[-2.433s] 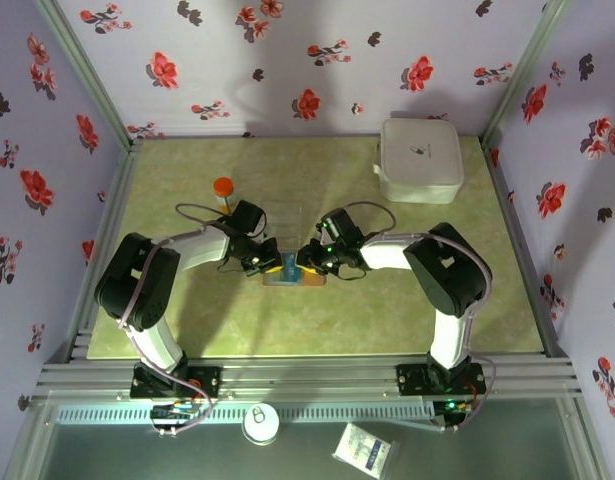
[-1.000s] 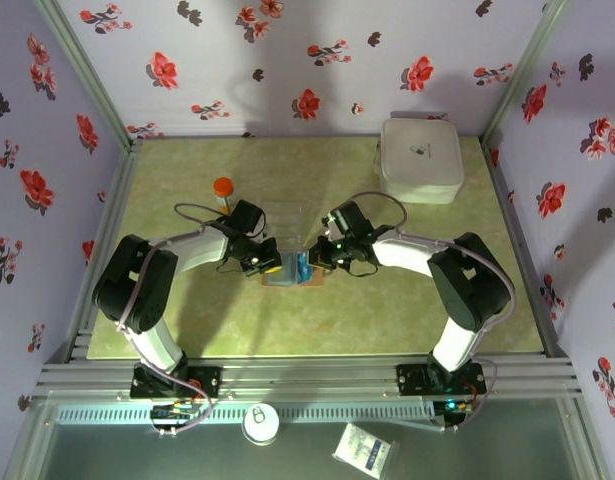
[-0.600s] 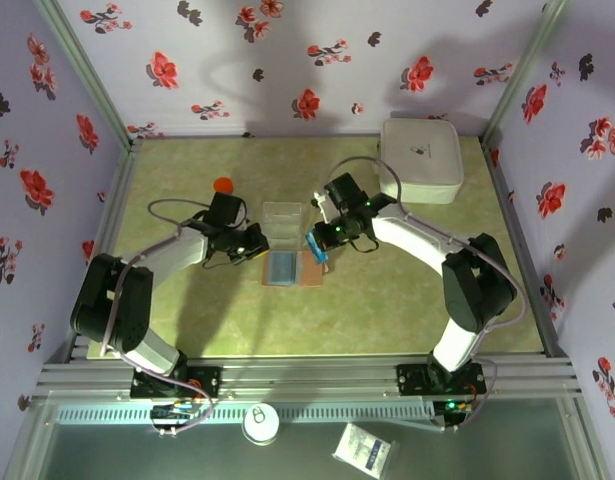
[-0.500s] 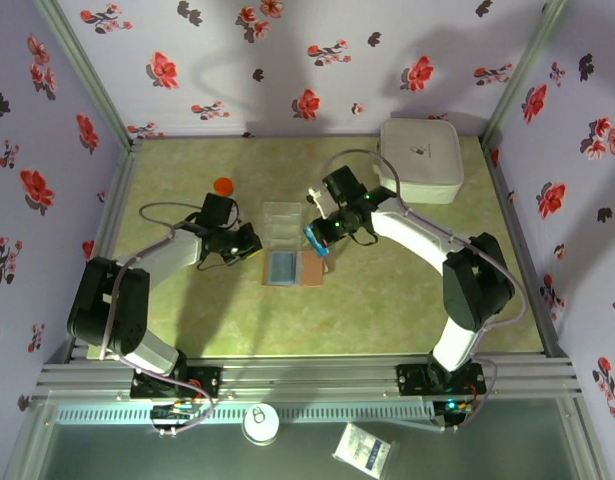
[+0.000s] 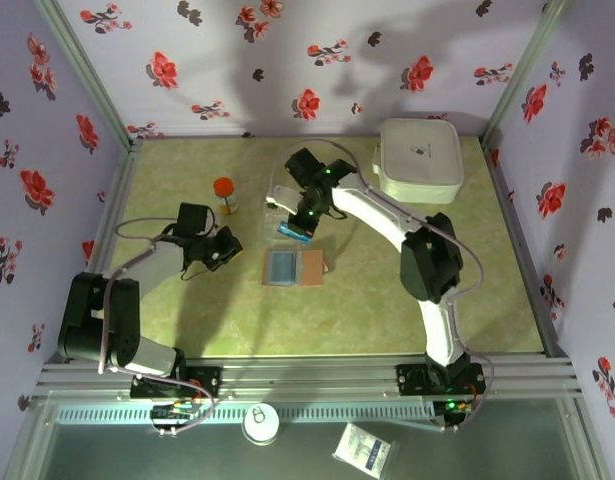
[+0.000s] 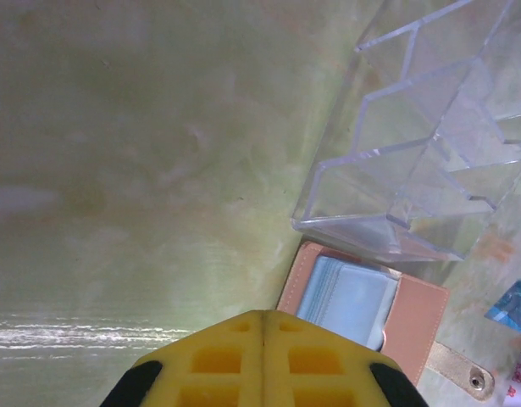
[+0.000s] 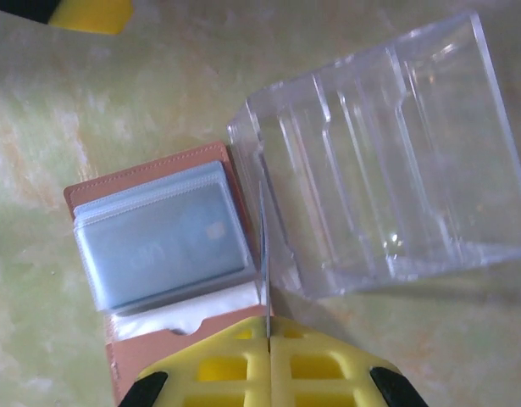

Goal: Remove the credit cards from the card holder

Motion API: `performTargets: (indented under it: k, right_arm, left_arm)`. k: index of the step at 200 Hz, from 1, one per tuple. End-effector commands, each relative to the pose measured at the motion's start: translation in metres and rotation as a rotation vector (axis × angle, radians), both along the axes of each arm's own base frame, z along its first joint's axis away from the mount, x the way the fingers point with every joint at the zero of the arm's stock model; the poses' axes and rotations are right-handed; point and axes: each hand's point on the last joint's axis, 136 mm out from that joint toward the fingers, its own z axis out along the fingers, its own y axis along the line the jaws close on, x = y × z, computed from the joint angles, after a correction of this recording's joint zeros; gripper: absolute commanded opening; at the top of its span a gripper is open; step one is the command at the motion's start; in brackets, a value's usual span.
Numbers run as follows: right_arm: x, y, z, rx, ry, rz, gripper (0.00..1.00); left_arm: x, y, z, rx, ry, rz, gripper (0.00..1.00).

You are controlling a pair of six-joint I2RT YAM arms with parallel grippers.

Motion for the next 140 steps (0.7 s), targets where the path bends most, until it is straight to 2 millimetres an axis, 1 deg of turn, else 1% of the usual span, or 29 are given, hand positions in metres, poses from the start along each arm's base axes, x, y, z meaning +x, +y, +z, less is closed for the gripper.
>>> performTargets:
  k: [1,27,69,109,140]
  right_arm:
    - [-0.006,-0.001,0.001,-0.067,0.019,0.106,0.0]
    - [0.005,0.013,0.001,-0.059,0.01,0.128,0.0]
    - [0.02,0.024,-0.002,-0.054,-0.023,0.141,0.0]
    - [0.019,0.039,-0.01,-0.009,-0.017,0.189,0.0]
    - [0.025,0.039,-0.022,-0.037,-0.023,0.199,0.0]
  left_arm:
    - [-0.001,0.0,0.006,-0.04,-0.016,0.01,0.04]
    - [0.001,0.002,0.007,-0.052,-0.018,0.016,0.03]
    - [0.004,0.004,0.007,-0.063,-0.018,0.021,0.03]
    - [0.003,0.006,-0.001,-0.065,0.001,0.024,0.03]
    - [0.005,0.006,-0.002,-0.077,0.007,0.029,0.03]
